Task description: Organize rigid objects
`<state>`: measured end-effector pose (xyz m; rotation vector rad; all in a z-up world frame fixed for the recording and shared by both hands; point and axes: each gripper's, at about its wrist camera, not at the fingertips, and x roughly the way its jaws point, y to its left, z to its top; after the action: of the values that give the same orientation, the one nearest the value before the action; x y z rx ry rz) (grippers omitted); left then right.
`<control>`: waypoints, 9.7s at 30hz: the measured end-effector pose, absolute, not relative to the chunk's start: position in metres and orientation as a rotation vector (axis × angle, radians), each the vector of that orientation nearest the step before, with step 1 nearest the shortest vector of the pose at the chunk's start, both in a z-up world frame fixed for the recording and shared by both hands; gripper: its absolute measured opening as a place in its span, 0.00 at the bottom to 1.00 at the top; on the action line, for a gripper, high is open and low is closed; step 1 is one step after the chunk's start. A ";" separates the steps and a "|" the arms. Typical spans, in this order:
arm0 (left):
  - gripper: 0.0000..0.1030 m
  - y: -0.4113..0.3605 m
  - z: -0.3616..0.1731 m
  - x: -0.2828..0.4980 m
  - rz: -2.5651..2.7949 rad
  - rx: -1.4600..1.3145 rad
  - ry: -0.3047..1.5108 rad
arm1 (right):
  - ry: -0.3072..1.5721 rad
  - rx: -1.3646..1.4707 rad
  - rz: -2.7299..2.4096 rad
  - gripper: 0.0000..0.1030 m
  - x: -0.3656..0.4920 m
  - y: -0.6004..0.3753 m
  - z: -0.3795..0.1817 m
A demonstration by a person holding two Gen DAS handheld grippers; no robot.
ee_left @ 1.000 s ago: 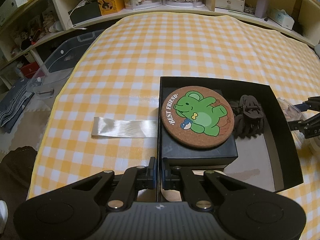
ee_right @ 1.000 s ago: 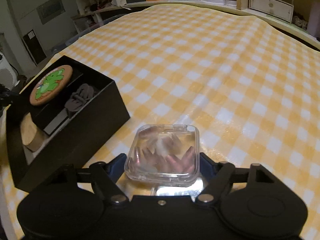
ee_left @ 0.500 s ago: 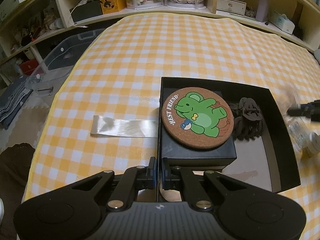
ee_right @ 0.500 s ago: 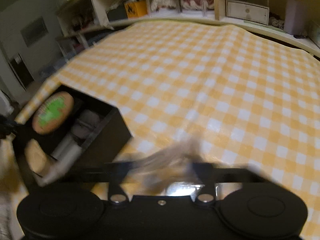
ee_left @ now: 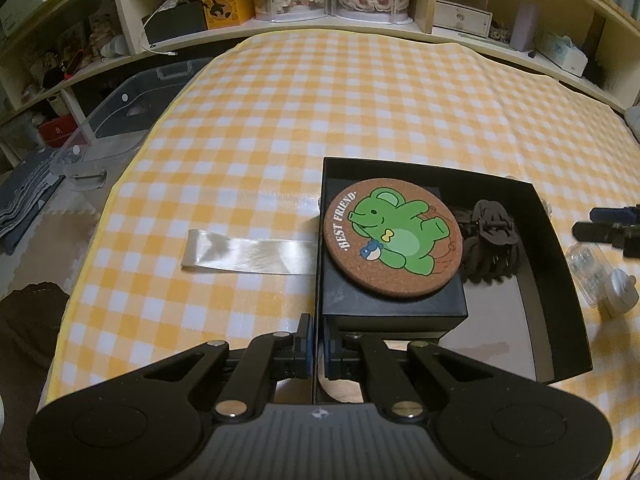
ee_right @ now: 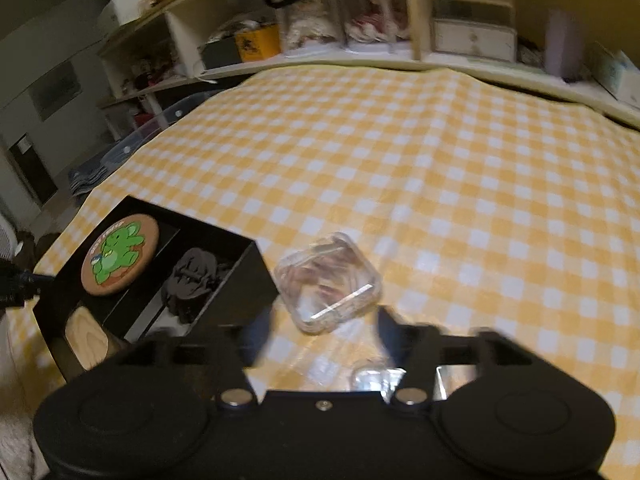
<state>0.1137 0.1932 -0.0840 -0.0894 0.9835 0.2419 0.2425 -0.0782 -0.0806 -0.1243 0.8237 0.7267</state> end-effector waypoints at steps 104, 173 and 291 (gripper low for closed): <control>0.03 0.205 -0.077 0.108 0.209 -0.171 0.932 | 0.914 -0.531 1.139 0.64 0.170 0.012 -0.023; 0.03 0.194 -0.077 0.108 0.223 -0.088 0.947 | 0.958 -0.252 0.722 0.82 0.227 -0.096 -0.126; 0.03 0.195 -0.076 0.105 0.217 -0.094 0.948 | 0.774 -0.159 0.447 1.00 0.155 -0.154 -0.042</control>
<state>0.1054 0.1948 -0.0759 -0.0945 0.9475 0.2171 0.1552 -0.1542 -0.0418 -0.1587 0.7743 0.4471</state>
